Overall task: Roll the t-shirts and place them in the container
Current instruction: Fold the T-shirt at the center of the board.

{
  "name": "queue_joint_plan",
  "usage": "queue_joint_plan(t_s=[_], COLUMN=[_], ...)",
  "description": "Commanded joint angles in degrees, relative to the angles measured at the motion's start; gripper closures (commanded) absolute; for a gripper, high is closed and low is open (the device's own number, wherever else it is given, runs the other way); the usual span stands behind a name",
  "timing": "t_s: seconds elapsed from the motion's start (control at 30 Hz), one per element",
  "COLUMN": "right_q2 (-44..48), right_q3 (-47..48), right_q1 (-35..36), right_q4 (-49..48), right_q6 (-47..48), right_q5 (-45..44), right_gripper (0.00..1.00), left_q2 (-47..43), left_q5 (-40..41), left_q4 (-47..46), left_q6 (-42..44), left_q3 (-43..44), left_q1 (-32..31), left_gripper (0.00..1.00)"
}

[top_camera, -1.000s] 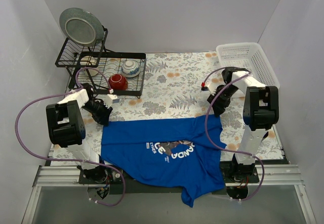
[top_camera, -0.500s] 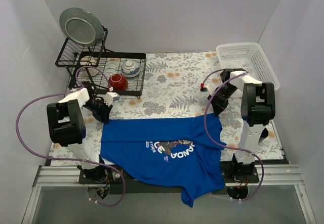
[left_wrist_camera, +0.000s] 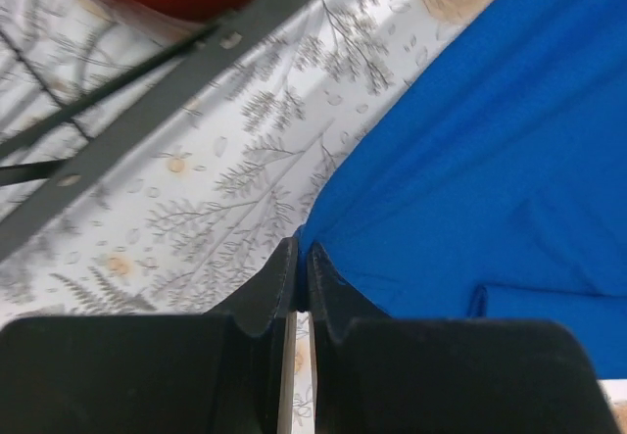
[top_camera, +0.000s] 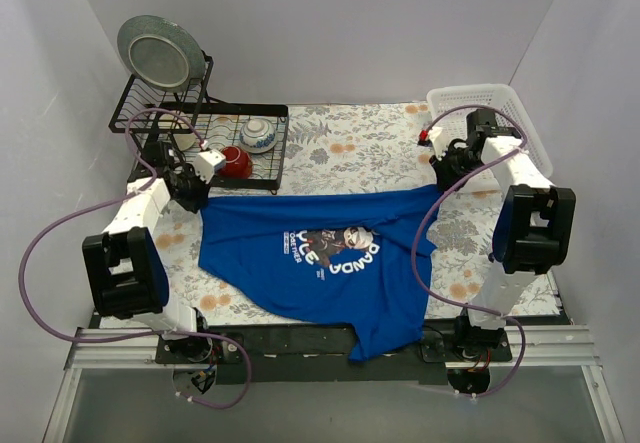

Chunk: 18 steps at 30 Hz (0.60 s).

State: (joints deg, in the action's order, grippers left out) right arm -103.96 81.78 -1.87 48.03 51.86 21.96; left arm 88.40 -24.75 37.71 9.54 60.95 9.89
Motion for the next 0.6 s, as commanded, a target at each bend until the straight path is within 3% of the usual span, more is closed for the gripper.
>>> queue_joint_plan(t_s=[0.0, 0.37, 0.57], right_q2=[2.7, 0.0, 7.8], right_q3=[-2.6, 2.4, 5.1], right_q1=[-0.7, -0.7, -0.8], right_q4=[-5.3, -5.8, -9.3], right_q6=[-1.8, -5.8, -9.3], right_q5=[1.0, 0.7, 0.8], right_gripper=[0.99, 0.99, 0.99], left_q2=[-5.6, -3.8, -7.8], left_q5=[0.5, 1.7, 3.6], left_q4=[-5.9, -8.5, -9.8], left_q6=[-1.9, -5.6, -9.3], left_q3=[-2.1, -0.7, 4.3], left_q1=[0.0, -0.1, -0.1], left_gripper=[1.0, 1.0, 1.0])
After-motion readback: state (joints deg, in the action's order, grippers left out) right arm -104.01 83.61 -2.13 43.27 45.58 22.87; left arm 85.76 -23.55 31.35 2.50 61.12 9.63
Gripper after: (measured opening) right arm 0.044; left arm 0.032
